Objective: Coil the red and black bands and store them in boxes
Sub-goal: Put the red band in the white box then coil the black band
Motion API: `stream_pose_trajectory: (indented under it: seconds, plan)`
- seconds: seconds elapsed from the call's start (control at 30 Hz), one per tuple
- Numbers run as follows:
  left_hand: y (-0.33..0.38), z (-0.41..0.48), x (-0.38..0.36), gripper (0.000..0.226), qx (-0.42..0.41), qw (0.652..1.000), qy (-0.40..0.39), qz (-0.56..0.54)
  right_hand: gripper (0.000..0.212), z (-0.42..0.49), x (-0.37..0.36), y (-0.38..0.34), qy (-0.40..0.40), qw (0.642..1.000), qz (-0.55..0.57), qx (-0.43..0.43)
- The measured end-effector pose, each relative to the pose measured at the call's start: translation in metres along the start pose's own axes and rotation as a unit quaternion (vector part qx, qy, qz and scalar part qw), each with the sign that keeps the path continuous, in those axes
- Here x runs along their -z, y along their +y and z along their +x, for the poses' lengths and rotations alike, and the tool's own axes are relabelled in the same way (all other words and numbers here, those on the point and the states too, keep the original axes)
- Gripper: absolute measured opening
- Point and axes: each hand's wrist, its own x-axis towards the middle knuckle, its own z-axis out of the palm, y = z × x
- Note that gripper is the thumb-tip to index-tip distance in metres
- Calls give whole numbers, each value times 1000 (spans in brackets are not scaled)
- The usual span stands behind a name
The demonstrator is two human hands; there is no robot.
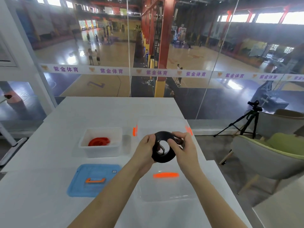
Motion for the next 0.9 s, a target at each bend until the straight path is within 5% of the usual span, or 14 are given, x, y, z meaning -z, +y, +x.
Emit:
stream_pose_trajectory:
  seconds: [0.13, 0.37, 0.53, 0.7, 0.8, 0.9]
  plan:
    - [-2, 38, -10, 44, 9, 997, 59, -47, 35, 36, 3, 15, -26, 998, -50, 39]
    - [-8, 110, -19, 44, 22, 990, 113, -79, 27, 109, 4, 49, 6, 998, 18, -52]
    - [-17, 150, -9, 26, 24, 980, 152, -126, 31, 145, -1, 76, -58, 994, 26, -90]
    - [-27, 182, 8, 40, 68, 976, 162, -127, 30, 179, -15, 102, -70, 978, 76, -179]
    - [-29, 197, 22, 41, 84, 984, 150, -50, 26, 202, -22, 114, -72, 974, 75, -199]
    - [-32, 222, 46, 42, 52, 972, 170, 154, 23, 233, -28, 130, -57, 974, 68, -207]
